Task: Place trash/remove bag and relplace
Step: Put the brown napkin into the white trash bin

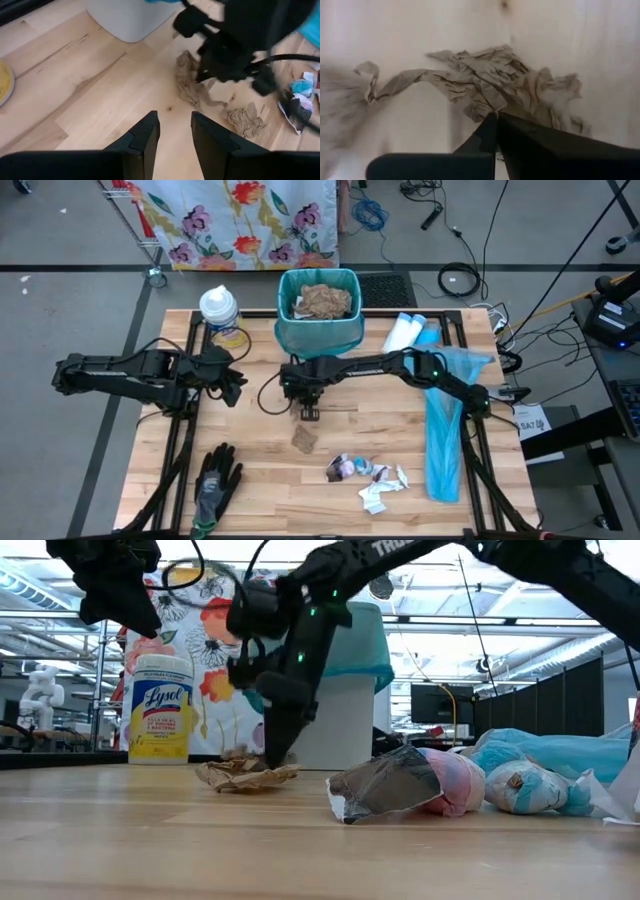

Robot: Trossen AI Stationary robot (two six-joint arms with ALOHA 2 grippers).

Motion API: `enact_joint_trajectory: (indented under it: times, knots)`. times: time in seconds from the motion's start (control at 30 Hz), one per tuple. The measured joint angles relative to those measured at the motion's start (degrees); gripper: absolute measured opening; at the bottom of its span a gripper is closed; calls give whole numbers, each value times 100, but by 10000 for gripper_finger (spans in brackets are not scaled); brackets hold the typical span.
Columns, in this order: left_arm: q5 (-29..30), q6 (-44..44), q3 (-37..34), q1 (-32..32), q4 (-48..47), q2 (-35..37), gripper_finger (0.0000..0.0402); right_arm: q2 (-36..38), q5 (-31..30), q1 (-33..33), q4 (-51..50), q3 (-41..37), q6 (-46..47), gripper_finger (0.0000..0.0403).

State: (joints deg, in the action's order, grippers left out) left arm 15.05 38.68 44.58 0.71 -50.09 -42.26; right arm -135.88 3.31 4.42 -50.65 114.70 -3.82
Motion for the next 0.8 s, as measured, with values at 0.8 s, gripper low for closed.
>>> enact_joint_trajectory:
  times: [0.8]
  knots:
    - [-151, -199, 0, 2, 3, 0, 118, 2925, -651, -292, -1, 2, 521, 0]
